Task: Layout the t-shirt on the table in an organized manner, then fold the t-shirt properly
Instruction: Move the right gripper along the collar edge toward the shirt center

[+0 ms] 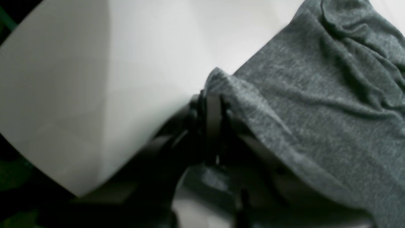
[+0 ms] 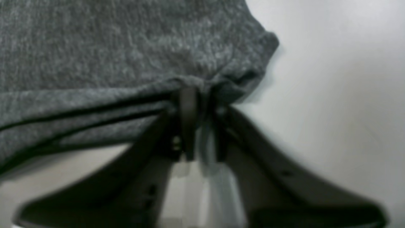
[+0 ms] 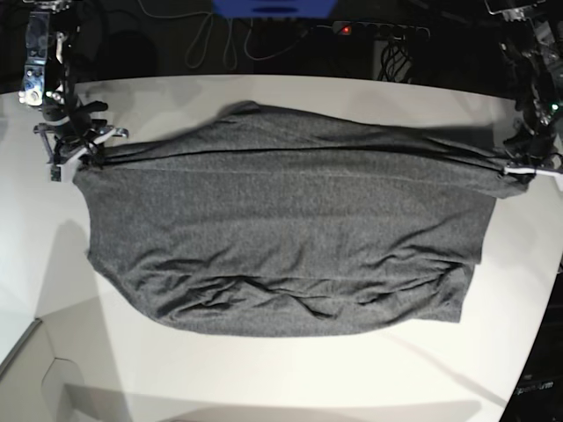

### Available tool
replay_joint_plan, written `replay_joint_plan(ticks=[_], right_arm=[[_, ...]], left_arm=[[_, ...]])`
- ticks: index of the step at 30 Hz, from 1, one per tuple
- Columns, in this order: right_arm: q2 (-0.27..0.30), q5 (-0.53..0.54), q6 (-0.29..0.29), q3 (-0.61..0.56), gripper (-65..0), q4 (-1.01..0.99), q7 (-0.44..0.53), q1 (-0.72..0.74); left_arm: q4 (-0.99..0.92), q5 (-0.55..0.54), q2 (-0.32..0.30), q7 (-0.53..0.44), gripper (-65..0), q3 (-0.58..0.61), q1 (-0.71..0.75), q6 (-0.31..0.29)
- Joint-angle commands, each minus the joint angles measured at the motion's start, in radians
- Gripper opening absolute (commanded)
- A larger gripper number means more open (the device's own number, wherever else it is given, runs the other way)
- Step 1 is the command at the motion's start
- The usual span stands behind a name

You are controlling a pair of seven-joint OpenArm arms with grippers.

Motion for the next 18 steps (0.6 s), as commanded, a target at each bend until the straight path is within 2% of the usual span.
replay_joint_plan(ticks=[1, 3, 5, 12, 18], right_arm=[[0.02, -0.004, -0.005, 0.013, -49.8, 0.016, 0.013, -0.001], [0.02, -0.003, -0.005, 0.013, -44.0, 0.024, 0.015, -0.003], [0.02, -0.003, -0.005, 0.014, -41.0, 0.059, 0.015, -0.009], [0.015, -0.004, -0.005, 0.002, -39.8, 0.228, 0.01, -0.059], [0.065, -0.035, -0.005, -0.153, -39.7, 0.304, 0.009, -0.07]], left_arm=[[0.015, 0.006, -0.019, -0.025, -64.8, -0.008, -0.007, 0.001], [0.015, 0.006, -0.017, -0.024, -64.8, -0.005, -0.007, 0.001], [0.015, 0.006, -0.002, -0.025, -64.8, -0.006, -0.008, 0.001], [0.015, 0.006, 0.01, -0.022, -64.8, -0.006, -0.008, 0.001], [0.015, 0.006, 0.024, -0.022, -64.8, -0.006, -0.007, 0.001]])
